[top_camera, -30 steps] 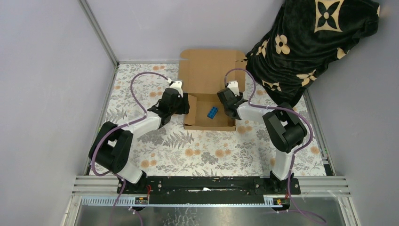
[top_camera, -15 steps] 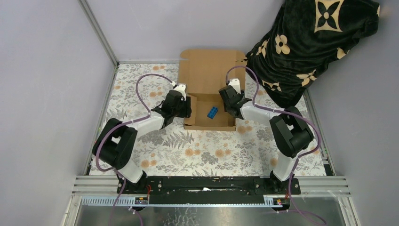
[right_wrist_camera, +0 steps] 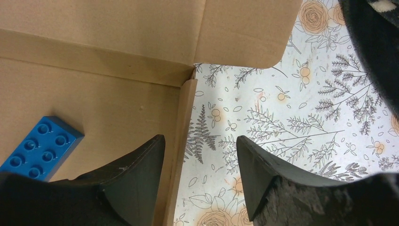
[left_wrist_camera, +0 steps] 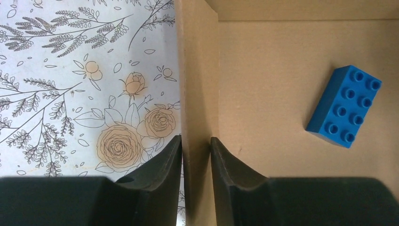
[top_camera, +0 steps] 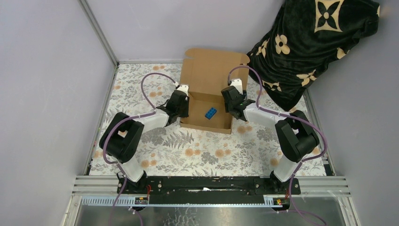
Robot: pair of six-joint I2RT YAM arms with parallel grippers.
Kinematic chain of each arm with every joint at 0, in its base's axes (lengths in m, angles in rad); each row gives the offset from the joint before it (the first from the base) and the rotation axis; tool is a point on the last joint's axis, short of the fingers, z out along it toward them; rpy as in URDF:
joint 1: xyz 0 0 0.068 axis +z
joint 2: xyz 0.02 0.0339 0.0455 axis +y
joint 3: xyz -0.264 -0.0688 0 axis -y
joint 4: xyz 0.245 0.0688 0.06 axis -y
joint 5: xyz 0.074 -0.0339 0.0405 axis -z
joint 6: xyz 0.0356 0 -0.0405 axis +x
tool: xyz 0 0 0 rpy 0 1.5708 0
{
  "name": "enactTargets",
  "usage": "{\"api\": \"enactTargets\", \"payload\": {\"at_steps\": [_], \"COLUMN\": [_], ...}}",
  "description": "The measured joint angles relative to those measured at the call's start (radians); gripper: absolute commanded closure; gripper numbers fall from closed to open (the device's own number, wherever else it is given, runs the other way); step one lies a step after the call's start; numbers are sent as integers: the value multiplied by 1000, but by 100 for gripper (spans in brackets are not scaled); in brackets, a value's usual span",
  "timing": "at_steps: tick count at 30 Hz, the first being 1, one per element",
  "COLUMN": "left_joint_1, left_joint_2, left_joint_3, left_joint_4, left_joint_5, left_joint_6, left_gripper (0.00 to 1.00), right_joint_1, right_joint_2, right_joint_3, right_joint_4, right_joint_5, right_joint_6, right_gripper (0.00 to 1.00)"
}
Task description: Fold the paper box
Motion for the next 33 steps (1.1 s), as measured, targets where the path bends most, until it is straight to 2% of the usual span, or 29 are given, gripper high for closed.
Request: {"api": "enactTargets", "payload": {"at_steps": [8,15,22,33], "left_joint_1": [-39,-103,-185,-257], "left_joint_2": [40,80,119,95], "left_joint_3": [56,106,134,111], "left_joint_4": [-64,-114,-136,-139], "left_joint_5": [-129,-259,-428,-553], "left_joint_6": [18,30,42,17], "left_gripper": [98,89,89,90], "right_joint_1": [0,0,-1,-27], "right_joint_2": [-13,-16,-25,-130], "right_joint_3": [-13,-22,-53,-102], "right_joint_4": [-5,-16,-17,-23], "right_joint_5": [-17,-43,-61,-98], "right_joint_6": [-8,-22,-34,-45], "right_gripper": [35,34,33,31]}}
